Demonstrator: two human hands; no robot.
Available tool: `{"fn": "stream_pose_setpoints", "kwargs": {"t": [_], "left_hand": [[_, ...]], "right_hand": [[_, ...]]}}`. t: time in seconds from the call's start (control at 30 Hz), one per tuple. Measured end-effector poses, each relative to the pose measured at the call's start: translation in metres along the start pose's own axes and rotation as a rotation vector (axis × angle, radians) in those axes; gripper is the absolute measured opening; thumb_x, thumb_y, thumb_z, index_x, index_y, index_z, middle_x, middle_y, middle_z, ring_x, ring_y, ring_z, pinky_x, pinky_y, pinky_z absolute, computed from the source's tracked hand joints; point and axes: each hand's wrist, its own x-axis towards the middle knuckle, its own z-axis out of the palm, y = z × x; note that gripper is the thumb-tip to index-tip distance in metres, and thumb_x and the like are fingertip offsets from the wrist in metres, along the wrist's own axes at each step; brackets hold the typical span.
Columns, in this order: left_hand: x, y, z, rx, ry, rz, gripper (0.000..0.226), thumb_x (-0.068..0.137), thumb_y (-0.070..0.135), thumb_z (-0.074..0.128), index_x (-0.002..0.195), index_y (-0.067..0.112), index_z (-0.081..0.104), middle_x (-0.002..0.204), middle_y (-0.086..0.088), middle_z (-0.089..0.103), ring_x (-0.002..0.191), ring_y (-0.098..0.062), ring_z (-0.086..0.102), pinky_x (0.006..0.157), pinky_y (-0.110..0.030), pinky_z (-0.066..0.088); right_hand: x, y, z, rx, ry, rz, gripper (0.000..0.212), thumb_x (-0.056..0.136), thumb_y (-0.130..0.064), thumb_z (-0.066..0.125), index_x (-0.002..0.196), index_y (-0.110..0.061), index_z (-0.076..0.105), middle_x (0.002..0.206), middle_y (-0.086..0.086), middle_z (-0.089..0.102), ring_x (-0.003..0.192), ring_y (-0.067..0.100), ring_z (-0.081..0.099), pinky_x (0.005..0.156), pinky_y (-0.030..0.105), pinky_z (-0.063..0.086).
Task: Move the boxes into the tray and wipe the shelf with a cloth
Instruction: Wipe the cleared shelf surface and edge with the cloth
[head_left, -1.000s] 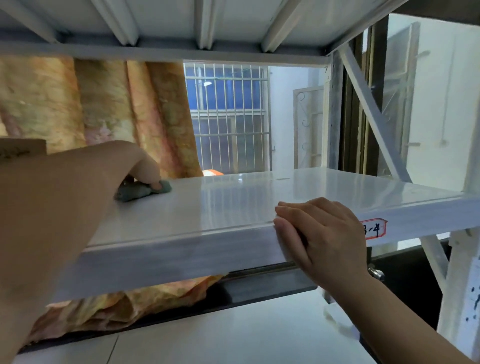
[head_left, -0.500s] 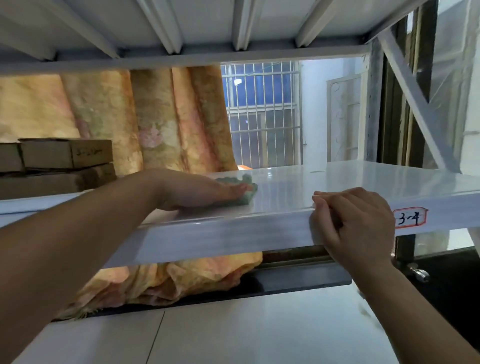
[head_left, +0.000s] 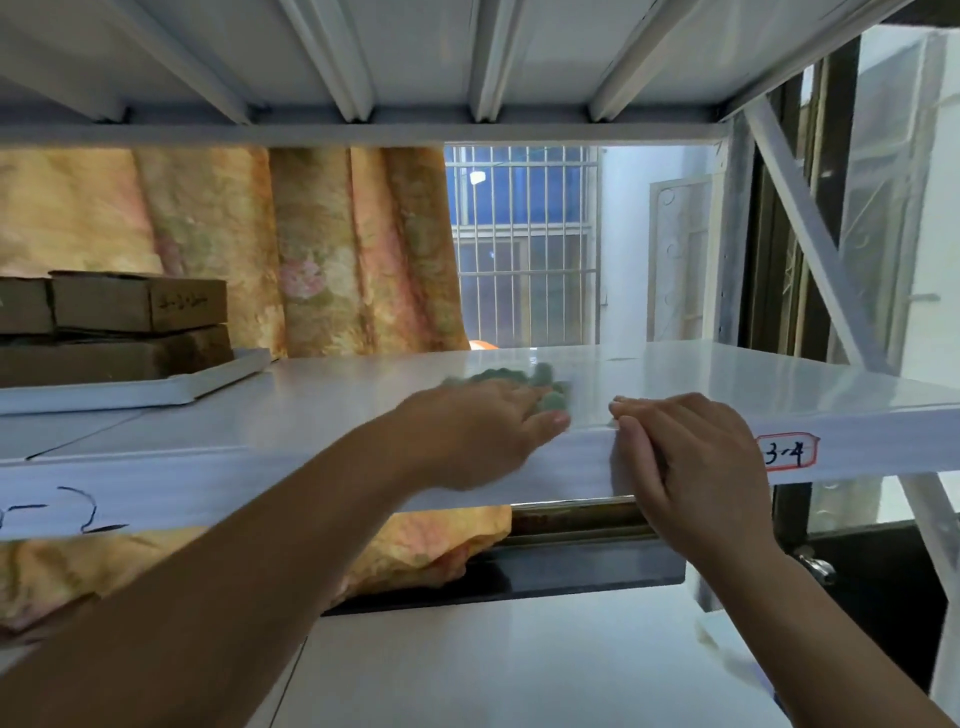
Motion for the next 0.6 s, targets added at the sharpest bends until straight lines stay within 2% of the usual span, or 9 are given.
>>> {"fn": "stream_pose_setpoints", "kwargs": {"t": [0.03, 0.1, 0.2, 0.27, 0.33, 0.4, 0.43, 0.5, 0.6], "left_hand": [[-0.013, -0.006, 0.005, 0.048, 0.117, -0.115, 0.059, 0.09, 0.061, 0.008, 0.138, 0.041, 0.036, 0.147, 0.006, 0.039, 0.132, -0.017, 0.038, 0.097, -0.04, 0.037], [-0.038, -0.012, 0.016, 0.188, 0.38, -0.308, 0.069, 0.081, 0.064, 0.0, 0.117, 0.036, 0.052, 0.115, 0.004, 0.059, 0.102, -0.019, 0.056, 0.072, -0.033, 0.037], [-0.063, -0.027, 0.016, 0.269, 0.504, -0.476, 0.072, 0.082, 0.056, -0.001, 0.108, 0.031, 0.062, 0.092, 0.005, 0.064, 0.075, -0.018, 0.054, 0.063, -0.03, 0.03], [-0.079, -0.044, 0.01, 0.305, 0.473, -0.504, 0.07, 0.083, 0.047, 0.0, 0.119, 0.03, 0.058, 0.081, 0.006, 0.058, 0.066, -0.016, 0.043, 0.059, -0.03, 0.027], [-0.093, -0.066, 0.01, 0.382, 0.498, -0.527, 0.059, 0.09, 0.037, 0.005, 0.137, 0.027, 0.04, 0.085, 0.005, 0.053, 0.073, -0.018, 0.047, 0.061, -0.03, 0.031], [-0.11, -0.086, 0.01, 0.411, 0.481, -0.593, 0.057, 0.091, 0.029, 0.008, 0.143, 0.016, 0.029, 0.109, -0.004, 0.058, 0.092, -0.024, 0.057, 0.073, -0.035, 0.042], [-0.118, -0.096, 0.01, 0.365, 0.497, -0.65, 0.061, 0.089, 0.031, 0.005, 0.138, 0.011, 0.036, 0.112, -0.01, 0.059, 0.096, -0.029, 0.058, 0.078, -0.038, 0.045], [-0.132, -0.108, 0.012, 0.302, 0.553, -0.75, 0.067, 0.091, 0.035, 0.003, 0.126, 0.005, 0.052, 0.106, -0.018, 0.063, 0.092, -0.034, 0.058, 0.078, -0.04, 0.042], [-0.143, -0.121, 0.017, 0.274, 0.712, -0.876, 0.053, 0.097, 0.032, 0.021, 0.1, 0.0, 0.063, 0.09, -0.023, 0.065, 0.084, -0.036, 0.057, 0.084, -0.045, 0.041]], "right_hand": [[0.0, 0.001, 0.0, 0.013, -0.003, 0.002, 0.036, 0.088, -0.027, 0.043, 0.088, -0.009, 0.074, 0.085, 0.006, 0.075, 0.075, 0.024, 0.068, 0.076, 0.03, 0.042], [0.0, 0.0, -0.001, 0.038, -0.003, 0.027, 0.037, 0.088, -0.027, 0.043, 0.088, -0.008, 0.075, 0.084, 0.005, 0.075, 0.074, 0.023, 0.068, 0.075, 0.03, 0.042], [-0.001, -0.006, 0.0, 0.026, 0.006, 0.107, 0.034, 0.088, -0.025, 0.047, 0.085, -0.006, 0.075, 0.079, 0.008, 0.075, 0.07, 0.024, 0.066, 0.073, 0.032, 0.042], [0.001, -0.009, 0.002, 0.021, -0.004, 0.161, 0.028, 0.086, -0.02, 0.051, 0.082, -0.005, 0.074, 0.074, 0.01, 0.074, 0.066, 0.02, 0.059, 0.071, 0.032, 0.041], [0.005, -0.012, 0.003, 0.016, -0.026, 0.222, 0.03, 0.087, -0.022, 0.05, 0.077, -0.005, 0.072, 0.069, 0.01, 0.07, 0.064, 0.015, 0.049, 0.07, 0.031, 0.039], [0.009, -0.017, 0.003, 0.007, -0.033, 0.273, 0.032, 0.088, -0.023, 0.05, 0.072, -0.004, 0.069, 0.064, 0.01, 0.066, 0.06, 0.016, 0.047, 0.067, 0.032, 0.039], [0.011, -0.021, 0.004, -0.008, -0.031, 0.284, 0.031, 0.09, -0.021, 0.052, 0.071, -0.004, 0.069, 0.063, 0.011, 0.065, 0.059, 0.018, 0.047, 0.065, 0.033, 0.041], [0.015, -0.035, 0.006, -0.04, -0.024, 0.253, 0.026, 0.088, -0.016, 0.059, 0.068, -0.003, 0.069, 0.06, 0.013, 0.066, 0.057, 0.022, 0.048, 0.064, 0.036, 0.044], [0.02, -0.062, 0.014, -0.053, -0.036, 0.129, 0.029, 0.086, -0.017, 0.056, 0.061, -0.005, 0.067, 0.057, 0.01, 0.065, 0.058, 0.029, 0.057, 0.061, 0.033, 0.042]]}}
